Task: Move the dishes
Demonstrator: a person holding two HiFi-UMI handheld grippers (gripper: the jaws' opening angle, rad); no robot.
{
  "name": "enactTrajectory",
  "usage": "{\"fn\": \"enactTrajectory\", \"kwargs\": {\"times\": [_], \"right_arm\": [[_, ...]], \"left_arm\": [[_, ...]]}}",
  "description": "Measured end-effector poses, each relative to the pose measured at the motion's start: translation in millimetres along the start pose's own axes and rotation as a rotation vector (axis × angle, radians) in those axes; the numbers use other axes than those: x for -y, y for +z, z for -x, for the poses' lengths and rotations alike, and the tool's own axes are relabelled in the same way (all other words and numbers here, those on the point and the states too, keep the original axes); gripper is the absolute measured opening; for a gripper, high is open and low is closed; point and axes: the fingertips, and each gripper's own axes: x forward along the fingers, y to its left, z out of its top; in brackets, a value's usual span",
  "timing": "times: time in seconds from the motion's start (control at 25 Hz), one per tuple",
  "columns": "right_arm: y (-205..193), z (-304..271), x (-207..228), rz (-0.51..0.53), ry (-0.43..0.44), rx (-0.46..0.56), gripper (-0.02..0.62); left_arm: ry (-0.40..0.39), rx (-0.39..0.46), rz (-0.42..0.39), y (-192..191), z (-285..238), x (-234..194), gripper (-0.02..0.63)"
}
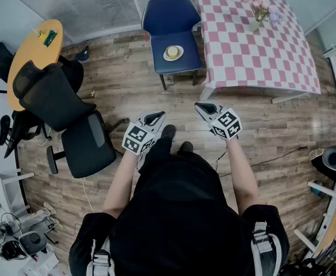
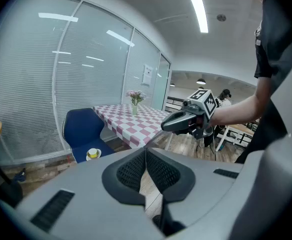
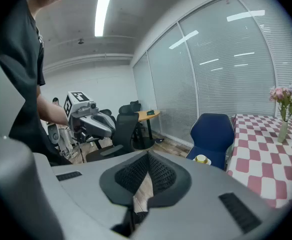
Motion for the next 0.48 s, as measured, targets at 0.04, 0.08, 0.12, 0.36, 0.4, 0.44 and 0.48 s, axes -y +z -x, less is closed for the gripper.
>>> {"fn": "enactTrajectory", "kwargs": {"times": [0.04,0.08,0.12,0.36,0.4,0.44,0.48], "right_arm": [[-3.0,4.6,0.3,0.001,-0.002,0.001,0.009],[-5.5,9.4,0.6,-0.001,-0.004,0.004,0.010],[-7.2,14.5,1.2,-0.009,-0.006,0.013,0.009],[-12.6,46.3,8.1,-0.058,-0.022,0.070,0.011],[-15.2,49.6,8.3,-0.054,-0.018,0.066,0.011],[-17.9,52.4,8.7,-0.050,-0.015,0.063,0.011],[-20.5,55.1,9.9,-0.049,-0.015,0.059,0.011]], "left_arm": [[0.004,-0.001,-0.004,-0.2,-1.7,5.4,0.025],[0.008,-0.002,-0.007,-0.3,-3.2,10.6,0.025],[0.013,-0.003,-0.006,-0.3,-4.4,15.7,0.025],[0.034,0.022,0.032,7.2,-6.2,42.2,0.025],[0.036,0.024,0.034,8.4,-7.4,46.1,0.025],[0.037,0.024,0.037,9.4,-9.1,49.8,0.025],[0.036,0.024,0.041,10.7,-11.2,53.0,0.025]]}}
